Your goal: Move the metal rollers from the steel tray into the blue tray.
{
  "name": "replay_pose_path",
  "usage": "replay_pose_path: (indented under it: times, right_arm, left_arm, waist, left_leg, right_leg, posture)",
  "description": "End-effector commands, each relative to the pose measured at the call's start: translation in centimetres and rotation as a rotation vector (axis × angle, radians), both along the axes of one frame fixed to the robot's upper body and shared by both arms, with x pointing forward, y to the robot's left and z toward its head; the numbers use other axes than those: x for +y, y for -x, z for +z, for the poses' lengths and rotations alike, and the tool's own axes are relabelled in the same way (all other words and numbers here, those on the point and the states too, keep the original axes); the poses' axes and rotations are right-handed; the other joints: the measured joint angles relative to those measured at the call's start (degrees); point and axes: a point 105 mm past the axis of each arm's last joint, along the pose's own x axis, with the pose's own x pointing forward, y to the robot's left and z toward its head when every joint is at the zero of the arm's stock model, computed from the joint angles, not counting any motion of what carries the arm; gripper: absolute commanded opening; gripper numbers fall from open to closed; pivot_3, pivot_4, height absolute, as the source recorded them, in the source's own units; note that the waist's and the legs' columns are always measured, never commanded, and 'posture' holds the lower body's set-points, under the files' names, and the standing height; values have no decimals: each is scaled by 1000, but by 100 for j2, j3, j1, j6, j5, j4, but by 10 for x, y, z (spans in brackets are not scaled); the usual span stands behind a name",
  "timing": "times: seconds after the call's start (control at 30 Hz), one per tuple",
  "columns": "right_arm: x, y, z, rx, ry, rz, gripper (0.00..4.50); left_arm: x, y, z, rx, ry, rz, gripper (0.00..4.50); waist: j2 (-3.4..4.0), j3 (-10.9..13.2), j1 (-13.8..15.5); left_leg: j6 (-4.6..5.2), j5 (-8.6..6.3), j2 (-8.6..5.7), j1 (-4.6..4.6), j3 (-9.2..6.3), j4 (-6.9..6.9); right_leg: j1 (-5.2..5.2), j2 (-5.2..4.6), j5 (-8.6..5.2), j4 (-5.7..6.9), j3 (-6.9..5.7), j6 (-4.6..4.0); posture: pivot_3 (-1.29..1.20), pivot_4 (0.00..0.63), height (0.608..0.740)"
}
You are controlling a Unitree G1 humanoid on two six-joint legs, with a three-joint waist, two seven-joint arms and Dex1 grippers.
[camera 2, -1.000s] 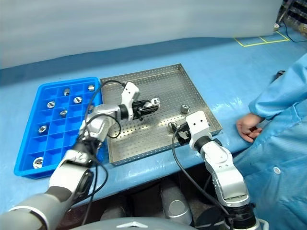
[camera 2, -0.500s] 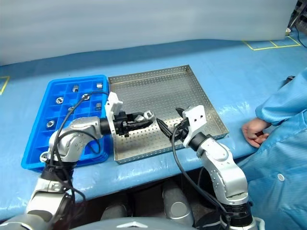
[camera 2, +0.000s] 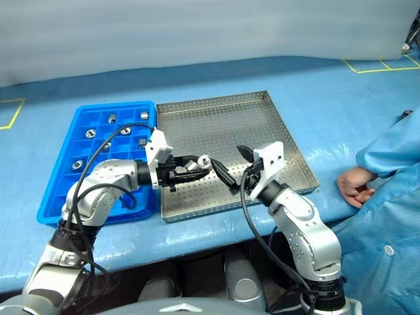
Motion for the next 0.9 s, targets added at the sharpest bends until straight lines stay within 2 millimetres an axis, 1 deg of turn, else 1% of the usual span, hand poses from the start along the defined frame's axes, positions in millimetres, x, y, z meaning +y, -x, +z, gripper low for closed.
replay_pose_path:
  times: [0.03, 0.13, 0.23, 0.4, 0.6, 0.73, 0.9]
  right_arm:
    - [2, 1, 15, 30, -143, 38, 4500]
    - [5, 3, 18, 77, -234, 75, 4500]
    - [6, 4, 19, 116, -288, 95, 4500]
    - [8, 0, 11, 191, -334, 104, 4500]
    - [9, -4, 6, 230, -356, 97, 4500]
    - [9, -5, 6, 237, -368, 94, 3702]
    - [8, -7, 7, 233, -375, 86, 2044]
  left_arm:
    - [-8, 5, 20, -169, -18, -55, 2072]
    - [-11, 2, 29, -236, 13, -50, 2072]
    - [-13, -1, 38, -280, 62, -33, 2072]
    - [-16, 2, 40, -303, 91, -60, 2072]
    - [-16, 3, 42, -330, 100, -61, 2072]
    - [-16, 3, 40, -332, 94, -60, 2049]
    - [-15, 1, 36, -328, 79, -55, 2049]
  waist:
    - [0, 0, 10]
    - [0, 0, 17]
    - [0, 0, 45]
    - [1, 0, 49]
    - [1, 0, 49]
    - [1, 0, 52]
    - [1, 0, 65]
  left_leg:
    - [0, 0, 0, -1, 0, 0]
    - [0, 0, 0, -2, 0, 2]
    - [1, -1, 0, -4, 0, -1]
    - [1, -1, 0, -3, 0, 0]
    - [2, -1, 0, -4, 0, 1]
    - [2, -1, 0, -4, 0, 1]
    - [2, -1, 0, -5, 0, 1]
  right_leg:
    - [0, 0, 0, 0, 0, 0]
    - [0, -1, 0, -1, 0, 0]
    - [-1, -1, 0, -3, 0, 0]
    - [0, 0, 0, -2, 0, 0]
    - [-1, 0, 0, -3, 0, 0]
    - [-1, 0, 0, -3, 0, 0]
    - [-1, 1, 0, -3, 0, 0]
  posture:
    - [-158, 150, 740]
    - [-157, 150, 740]
    - [-156, 150, 740]
    - [-157, 150, 740]
    - [-154, 150, 740]
    - [-154, 150, 740]
    - [-158, 150, 740]
